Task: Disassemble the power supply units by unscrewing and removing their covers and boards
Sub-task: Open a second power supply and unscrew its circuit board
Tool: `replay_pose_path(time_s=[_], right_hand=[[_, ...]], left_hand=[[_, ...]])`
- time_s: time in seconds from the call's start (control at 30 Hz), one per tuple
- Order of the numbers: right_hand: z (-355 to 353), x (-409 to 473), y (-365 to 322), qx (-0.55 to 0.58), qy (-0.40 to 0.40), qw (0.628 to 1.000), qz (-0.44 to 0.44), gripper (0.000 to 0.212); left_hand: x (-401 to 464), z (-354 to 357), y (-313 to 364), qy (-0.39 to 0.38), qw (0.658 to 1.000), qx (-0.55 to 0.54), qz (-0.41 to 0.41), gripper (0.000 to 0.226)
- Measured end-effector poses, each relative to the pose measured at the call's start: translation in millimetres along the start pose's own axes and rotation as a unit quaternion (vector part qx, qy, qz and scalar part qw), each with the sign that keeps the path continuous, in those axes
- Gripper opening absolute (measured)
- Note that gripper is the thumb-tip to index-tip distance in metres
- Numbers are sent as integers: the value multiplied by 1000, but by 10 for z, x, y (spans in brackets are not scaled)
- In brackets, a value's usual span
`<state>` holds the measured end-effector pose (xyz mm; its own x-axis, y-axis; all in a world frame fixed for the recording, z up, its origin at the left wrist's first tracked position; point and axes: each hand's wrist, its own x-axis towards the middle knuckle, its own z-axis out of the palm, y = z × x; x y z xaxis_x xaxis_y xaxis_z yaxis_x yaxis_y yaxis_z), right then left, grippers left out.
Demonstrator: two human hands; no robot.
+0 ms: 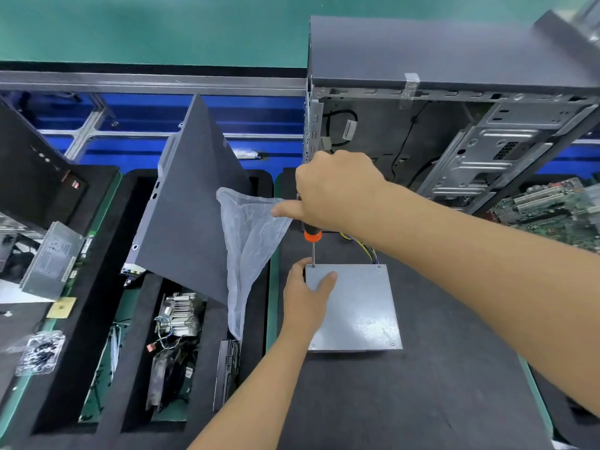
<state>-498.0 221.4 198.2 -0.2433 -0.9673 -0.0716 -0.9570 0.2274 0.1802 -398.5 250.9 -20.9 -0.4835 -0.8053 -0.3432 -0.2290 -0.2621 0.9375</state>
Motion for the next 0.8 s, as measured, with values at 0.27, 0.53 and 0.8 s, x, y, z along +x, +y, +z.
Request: replay_pose_path(time_s=[0.27, 0.53, 0.8], right_hand=[[-10, 49, 108, 44, -67, 996, -28, 30], [41, -98, 410, 154, -150, 973, -81, 20], [160, -155, 261, 134, -8, 990, -48, 49]], left_hand=[[6, 6, -33, 15, 999, 36, 20, 39], [7, 10, -51, 23, 998, 49, 29, 34], [6, 20, -49, 31, 998, 42, 24, 36]])
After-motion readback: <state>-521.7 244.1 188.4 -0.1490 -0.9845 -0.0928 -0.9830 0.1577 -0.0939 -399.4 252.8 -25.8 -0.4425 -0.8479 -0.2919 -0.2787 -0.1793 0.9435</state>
